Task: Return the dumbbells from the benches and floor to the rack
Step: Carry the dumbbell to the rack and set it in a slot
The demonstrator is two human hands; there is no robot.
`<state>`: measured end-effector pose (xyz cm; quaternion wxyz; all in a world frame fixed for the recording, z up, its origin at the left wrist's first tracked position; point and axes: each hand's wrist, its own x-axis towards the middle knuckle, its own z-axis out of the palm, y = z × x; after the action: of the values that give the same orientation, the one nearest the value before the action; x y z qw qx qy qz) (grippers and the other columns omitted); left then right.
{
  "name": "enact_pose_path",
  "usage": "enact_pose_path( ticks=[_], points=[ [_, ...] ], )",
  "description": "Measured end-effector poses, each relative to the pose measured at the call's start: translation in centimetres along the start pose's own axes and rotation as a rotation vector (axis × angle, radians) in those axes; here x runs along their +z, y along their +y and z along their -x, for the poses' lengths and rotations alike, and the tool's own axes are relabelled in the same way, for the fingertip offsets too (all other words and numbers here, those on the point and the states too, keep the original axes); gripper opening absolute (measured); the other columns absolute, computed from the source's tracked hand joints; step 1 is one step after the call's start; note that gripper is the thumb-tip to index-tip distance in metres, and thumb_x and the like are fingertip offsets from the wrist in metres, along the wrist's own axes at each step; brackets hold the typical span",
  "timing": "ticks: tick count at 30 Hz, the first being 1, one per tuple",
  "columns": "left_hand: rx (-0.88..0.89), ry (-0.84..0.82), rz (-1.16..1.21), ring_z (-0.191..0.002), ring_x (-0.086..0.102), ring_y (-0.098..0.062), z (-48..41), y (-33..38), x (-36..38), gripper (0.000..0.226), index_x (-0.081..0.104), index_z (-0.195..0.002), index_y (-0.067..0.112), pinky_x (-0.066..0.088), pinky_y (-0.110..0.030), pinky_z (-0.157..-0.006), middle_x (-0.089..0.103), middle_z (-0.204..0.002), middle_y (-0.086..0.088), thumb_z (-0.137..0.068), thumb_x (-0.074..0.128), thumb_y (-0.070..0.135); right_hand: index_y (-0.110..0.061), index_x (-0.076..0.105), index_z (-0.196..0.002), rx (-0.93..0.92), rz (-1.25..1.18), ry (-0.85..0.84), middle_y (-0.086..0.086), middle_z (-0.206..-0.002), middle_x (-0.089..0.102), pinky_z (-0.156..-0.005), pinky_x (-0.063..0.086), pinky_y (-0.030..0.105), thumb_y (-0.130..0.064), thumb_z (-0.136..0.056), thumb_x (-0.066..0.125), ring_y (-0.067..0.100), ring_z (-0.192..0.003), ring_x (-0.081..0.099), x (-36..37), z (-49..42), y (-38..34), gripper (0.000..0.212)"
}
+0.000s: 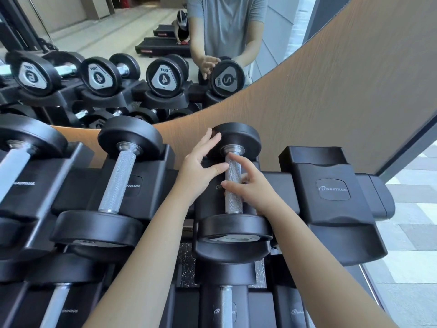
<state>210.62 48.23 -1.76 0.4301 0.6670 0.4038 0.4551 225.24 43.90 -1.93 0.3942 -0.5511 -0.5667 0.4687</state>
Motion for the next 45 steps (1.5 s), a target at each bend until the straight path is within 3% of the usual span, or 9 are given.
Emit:
enact_pose_path(
  ticks=[5, 14, 21, 24, 27, 31, 36, 40, 45],
  points=[
    [-0.008, -0.024, -0.054, -0.133, 0.019, 0.01, 5.4, 1.1, 0.6, 0.058, 0.045, -0.122, 0.045, 0.019, -0.001, -0.1, 0.031, -0.138, 0.03, -0.079, 0.067, 0.013, -0.054, 0.045, -0.113, -0.031, 0.058, 0.112, 0.0, -0.073, 0.05, -0.076, 0.051, 0.039, -0.023, -0.08, 0.067, 0.016, -0.072, 0.051, -0.6, 1.4, 0.5, 0.05],
    [-0.094, -0.019, 0.007, -0.126, 0.033, 0.01, 12.2, 3.1, 1.4, 0.037, 0.053, -0.115, 0.041, 0.024, -0.013, -0.107, 0.045, -0.131, 0.025, -0.078, 0.055, 0.04, -0.043, 0.059, -0.102, -0.081, -0.099, 0.237, -0.005, -0.076, 0.058, -0.078, 0.046, 0.022, -0.028, -0.086, 0.059, 0.002, -0.071, 0.059, 0.3, 6.5, 1.2, 0.022],
    [-0.1, 0.018, -0.059, -0.126, 0.036, 0.006, 13.8, 3.0, 1.1, 0.048, 0.045, -0.121, 0.039, 0.027, -0.032, -0.112, 0.045, -0.131, 0.021, -0.085, 0.06, 0.01, -0.038, 0.065, -0.092, -0.143, -0.012, 0.238, 0.005, -0.087, 0.065, -0.082, 0.047, 0.036, -0.024, -0.088, 0.058, 0.013, -0.082, 0.059, 0.7, 9.9, 1.0, 0.016],
    [-0.082, 0.02, -0.095, -0.122, 0.038, 0.009, 14.0, 3.2, 1.2, 0.049, 0.045, -0.124, 0.035, 0.029, -0.029, -0.11, 0.045, -0.127, 0.025, -0.085, 0.06, 0.008, -0.043, 0.062, -0.097, -0.174, 0.046, 0.228, -0.011, -0.078, 0.056, -0.074, 0.038, 0.023, -0.024, -0.088, 0.059, -0.004, -0.07, 0.05, 0.7, 10.9, 1.4, 0.021],
    [-0.055, 0.04, -0.148, -0.117, 0.041, 0.009, 14.0, 3.3, 1.4, 0.046, 0.05, -0.126, 0.025, 0.032, -0.026, -0.107, 0.049, -0.124, 0.02, -0.084, 0.061, 0.009, -0.043, 0.058, -0.105, -0.17, 0.044, 0.193, -0.011, -0.096, 0.06, -0.085, 0.038, 0.021, -0.022, -0.087, 0.06, -0.008, -0.083, 0.052, 0.4, 11.4, 1.7, 0.028],
    [-0.037, 0.071, -0.185, -0.111, 0.045, 0.007, 14.0, 3.3, 1.7, 0.043, 0.053, -0.124, 0.022, 0.034, -0.02, -0.102, 0.053, -0.119, 0.012, -0.084, 0.061, 0.008, -0.033, 0.059, -0.11, -0.152, 0.058, 0.163, 0.002, -0.112, 0.062, -0.099, 0.043, 0.042, -0.02, -0.085, 0.062, 0.017, -0.104, 0.058, 0.1, 11.3, 1.7, 0.028],
    [-0.032, 0.117, -0.215, -0.093, 0.047, 0.008, 13.4, 3.4, 1.7, 0.039, 0.061, -0.116, 0.02, 0.039, -0.019, -0.089, 0.058, -0.104, 0.01, -0.081, 0.063, 0.004, -0.038, 0.058, -0.1, -0.145, 0.046, 0.187, -0.002, -0.098, 0.064, -0.089, 0.047, 0.045, -0.017, -0.086, 0.061, 0.023, -0.09, 0.058, 0.0, 11.3, 1.8, 0.025],
    [0.013, 0.089, -0.338, -0.096, 0.052, -0.008, 12.6, 3.9, 1.7, 0.038, 0.062, -0.114, 0.018, 0.034, -0.008, -0.086, 0.057, -0.101, 0.009, -0.079, 0.064, 0.003, -0.031, 0.06, -0.1, -0.102, -0.23, 0.143, -0.004, -0.09, 0.062, -0.077, 0.046, 0.035, -0.01, -0.088, 0.056, 0.016, -0.085, 0.056, 0.3, 11.7, 2.2, 0.024],
    [0.064, 0.001, -0.53, -0.098, 0.051, -0.019, 11.7, 4.6, 1.2, 0.036, 0.062, -0.115, 0.017, 0.038, -0.028, -0.089, 0.057, -0.1, 0.006, -0.08, 0.065, 0.01, -0.027, 0.057, -0.106, -0.049, -0.474, 0.122, -0.003, -0.098, 0.06, -0.073, 0.051, 0.021, -0.011, -0.092, 0.048, 0.003, -0.084, 0.061, 1.6, 11.6, 3.5, 0.023]
  ],
)
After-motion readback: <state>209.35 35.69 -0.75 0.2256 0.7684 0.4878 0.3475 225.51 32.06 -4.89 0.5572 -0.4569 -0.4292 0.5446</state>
